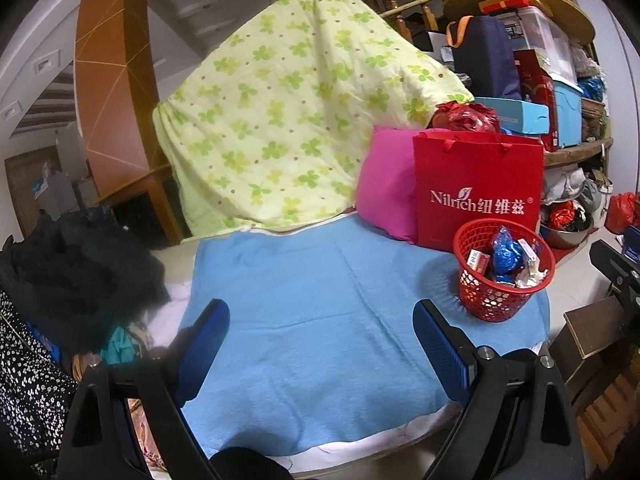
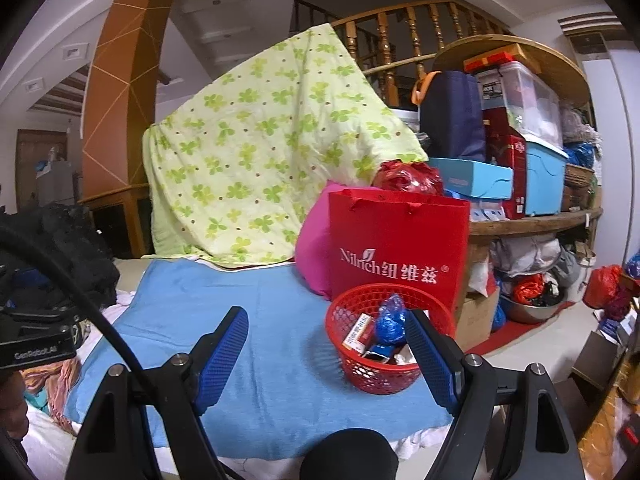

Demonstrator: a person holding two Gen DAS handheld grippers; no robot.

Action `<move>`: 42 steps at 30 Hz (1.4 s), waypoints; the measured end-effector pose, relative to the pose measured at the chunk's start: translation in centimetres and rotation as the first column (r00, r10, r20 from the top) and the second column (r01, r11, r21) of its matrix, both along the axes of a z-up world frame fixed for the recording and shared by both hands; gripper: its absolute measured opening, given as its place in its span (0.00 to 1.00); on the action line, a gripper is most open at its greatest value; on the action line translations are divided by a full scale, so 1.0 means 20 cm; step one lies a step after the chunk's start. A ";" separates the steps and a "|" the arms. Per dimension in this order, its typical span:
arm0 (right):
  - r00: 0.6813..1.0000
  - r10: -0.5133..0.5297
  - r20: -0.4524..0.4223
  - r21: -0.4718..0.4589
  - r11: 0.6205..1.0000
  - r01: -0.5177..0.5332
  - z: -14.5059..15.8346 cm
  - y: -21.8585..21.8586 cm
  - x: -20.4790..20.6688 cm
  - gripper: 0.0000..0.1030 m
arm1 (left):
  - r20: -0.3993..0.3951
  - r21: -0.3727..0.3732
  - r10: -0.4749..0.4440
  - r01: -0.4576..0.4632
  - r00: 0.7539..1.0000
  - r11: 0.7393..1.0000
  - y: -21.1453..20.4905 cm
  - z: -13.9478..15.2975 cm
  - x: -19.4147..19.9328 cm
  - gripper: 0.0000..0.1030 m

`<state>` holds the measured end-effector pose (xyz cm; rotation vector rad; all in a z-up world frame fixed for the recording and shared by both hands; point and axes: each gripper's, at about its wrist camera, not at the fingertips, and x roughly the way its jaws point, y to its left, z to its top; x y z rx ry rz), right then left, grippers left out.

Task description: Collect trash

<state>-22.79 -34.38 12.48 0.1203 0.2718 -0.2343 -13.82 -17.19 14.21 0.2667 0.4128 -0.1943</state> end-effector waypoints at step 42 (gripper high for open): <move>0.999 -0.024 -0.045 0.098 0.995 0.028 -0.09 -0.12 0.01 0.81 | -0.008 0.007 -0.050 0.050 0.999 0.999 -0.13 -0.05 -0.02 0.90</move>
